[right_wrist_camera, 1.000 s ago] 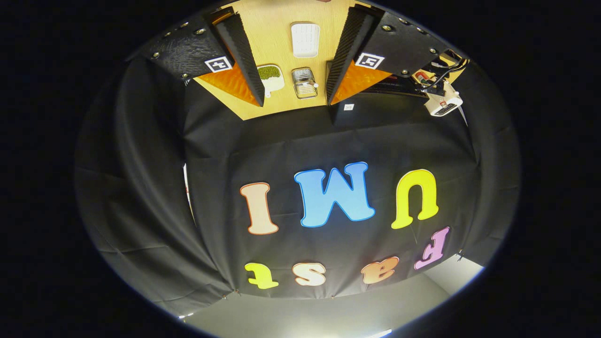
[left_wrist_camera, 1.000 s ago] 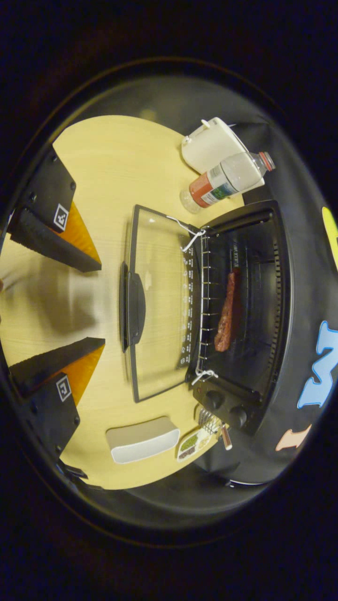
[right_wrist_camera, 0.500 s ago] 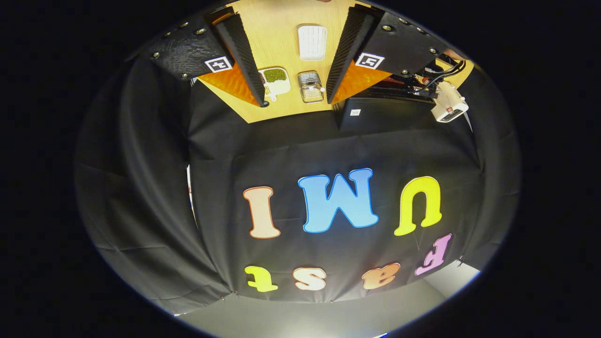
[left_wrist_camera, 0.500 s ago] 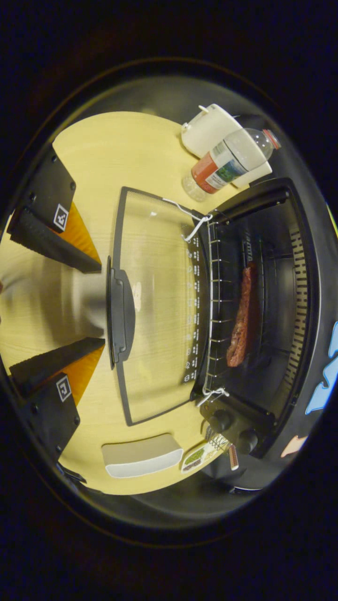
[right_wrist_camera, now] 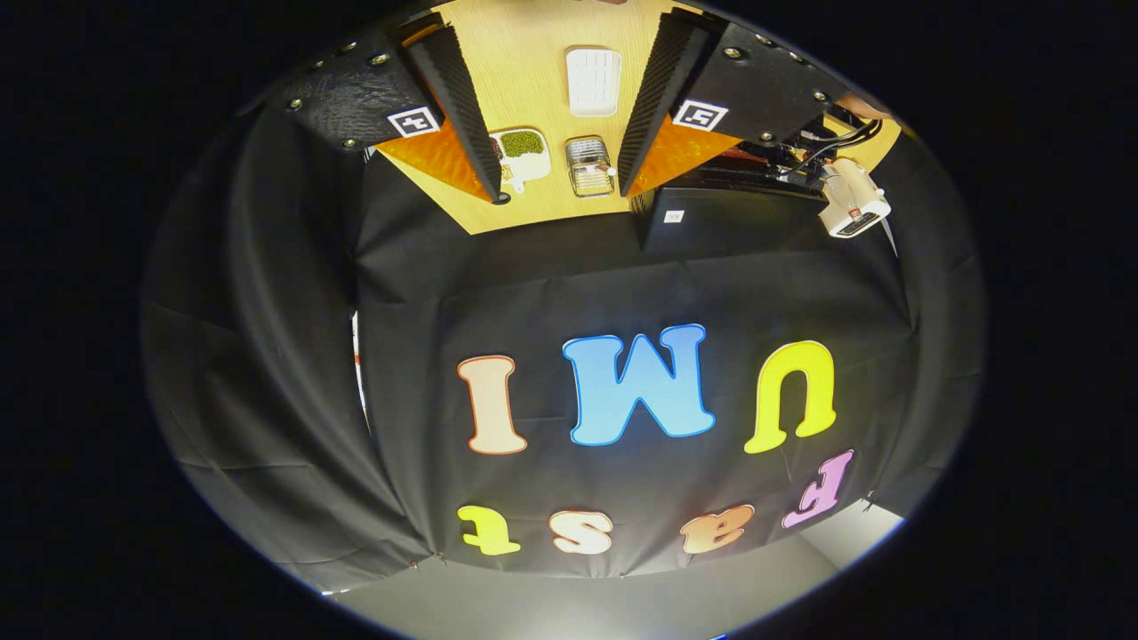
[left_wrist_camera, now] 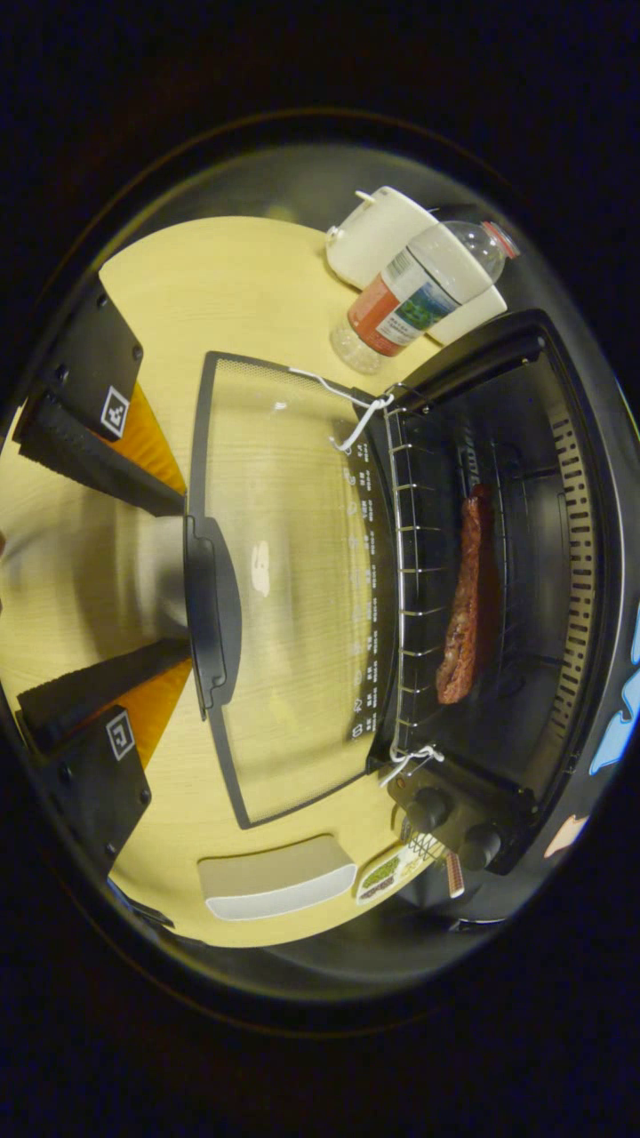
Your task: Open the electric oven with the left hand, put the food in, and close the electric oven.
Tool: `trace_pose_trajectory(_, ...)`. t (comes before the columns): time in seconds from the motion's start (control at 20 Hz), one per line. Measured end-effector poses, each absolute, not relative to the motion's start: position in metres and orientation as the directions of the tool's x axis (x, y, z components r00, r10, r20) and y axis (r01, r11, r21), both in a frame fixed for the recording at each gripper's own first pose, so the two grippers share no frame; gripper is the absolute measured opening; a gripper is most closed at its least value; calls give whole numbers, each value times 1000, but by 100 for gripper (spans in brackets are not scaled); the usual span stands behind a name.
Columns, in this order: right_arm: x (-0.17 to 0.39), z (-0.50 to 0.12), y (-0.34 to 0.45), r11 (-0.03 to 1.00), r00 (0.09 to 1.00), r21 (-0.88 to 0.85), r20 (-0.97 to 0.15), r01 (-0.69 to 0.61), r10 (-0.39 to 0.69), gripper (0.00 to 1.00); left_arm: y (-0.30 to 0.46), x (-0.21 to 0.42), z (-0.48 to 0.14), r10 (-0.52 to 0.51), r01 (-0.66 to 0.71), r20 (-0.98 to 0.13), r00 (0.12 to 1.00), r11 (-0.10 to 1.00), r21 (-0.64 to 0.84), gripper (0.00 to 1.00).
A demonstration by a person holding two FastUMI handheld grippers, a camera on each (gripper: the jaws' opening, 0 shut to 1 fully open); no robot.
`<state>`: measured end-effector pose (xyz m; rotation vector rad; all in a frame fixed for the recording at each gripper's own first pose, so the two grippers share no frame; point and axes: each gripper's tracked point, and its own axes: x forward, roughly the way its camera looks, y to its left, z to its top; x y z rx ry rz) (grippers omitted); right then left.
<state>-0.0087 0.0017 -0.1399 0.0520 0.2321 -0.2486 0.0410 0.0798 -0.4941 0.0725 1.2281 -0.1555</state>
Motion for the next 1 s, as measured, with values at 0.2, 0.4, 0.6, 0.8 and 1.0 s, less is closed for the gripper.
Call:
trace_pose_trajectory(0.2, -10, -139, 4, 969, 945, 24, -230, 246, -234, 80, 80, 40, -484, -87, 165, -933, 350, 986, -30, 99)
trace_pose_trajectory(0.4, -12, -141, 11, 972, 947, 33, -235, 234, -220, 80, 79, 39, -465, -108, 168, -914, 390, 985, -45, 95)
trace_pose_trajectory(0.6, -11, -138, 20, 978, 953, 28, -232, 206, -194, 80, 80, 39, -449, -108, 171, -901, 420, 984, -38, 95)
trace_pose_trajectory(0.8, -11, -125, 25, 982, 964, 17, -199, 186, -179, 80, 79, 42, -434, -119, 174, -883, 454, 984, -43, 95)
trace_pose_trajectory(1.0, -14, -126, 26, 984, 964, 14, -204, 179, -172, 80, 80, 45, -422, -118, 165, -870, 479, 985, -43, 95)
